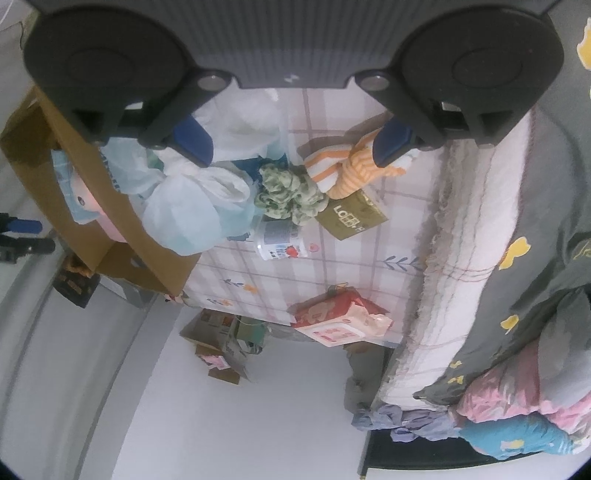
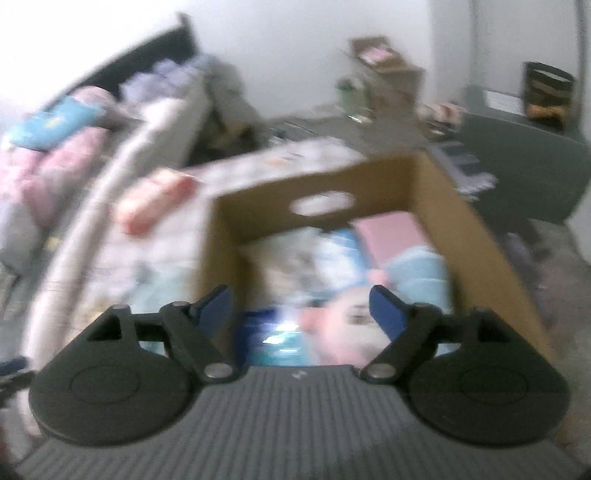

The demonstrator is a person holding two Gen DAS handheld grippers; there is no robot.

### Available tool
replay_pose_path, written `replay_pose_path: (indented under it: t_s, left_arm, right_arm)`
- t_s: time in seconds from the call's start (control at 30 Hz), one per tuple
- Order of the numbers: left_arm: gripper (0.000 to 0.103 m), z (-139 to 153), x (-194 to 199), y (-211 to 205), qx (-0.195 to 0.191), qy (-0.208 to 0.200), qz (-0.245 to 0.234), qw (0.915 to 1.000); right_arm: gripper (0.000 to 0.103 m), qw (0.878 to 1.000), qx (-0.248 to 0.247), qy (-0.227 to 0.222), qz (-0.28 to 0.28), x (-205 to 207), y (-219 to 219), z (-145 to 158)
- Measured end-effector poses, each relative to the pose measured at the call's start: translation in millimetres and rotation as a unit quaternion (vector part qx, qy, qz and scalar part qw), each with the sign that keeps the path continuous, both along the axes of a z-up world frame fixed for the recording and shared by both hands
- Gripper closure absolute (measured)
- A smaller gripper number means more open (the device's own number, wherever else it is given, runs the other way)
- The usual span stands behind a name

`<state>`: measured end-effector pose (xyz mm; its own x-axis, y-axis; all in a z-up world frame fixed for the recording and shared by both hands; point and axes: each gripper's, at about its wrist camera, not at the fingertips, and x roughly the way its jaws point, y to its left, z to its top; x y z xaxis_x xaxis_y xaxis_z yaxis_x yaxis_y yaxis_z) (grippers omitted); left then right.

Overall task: Organize soft objects
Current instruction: 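Move the right tool back from the box toward the pile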

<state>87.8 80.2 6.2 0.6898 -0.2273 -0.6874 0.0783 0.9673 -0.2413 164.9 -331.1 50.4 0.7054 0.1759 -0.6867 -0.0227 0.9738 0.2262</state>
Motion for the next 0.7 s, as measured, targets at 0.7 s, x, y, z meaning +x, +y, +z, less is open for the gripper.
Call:
replay_pose_path:
  t_s: [0.7]
  left_arm:
    - [0.005,-5.2,-27.0,57.0,0.002,0.008,0.05,0.9987]
  right_arm:
    - [0.018,0.983,0.114,0.024,0.141,-9.6,174.2,-11.6]
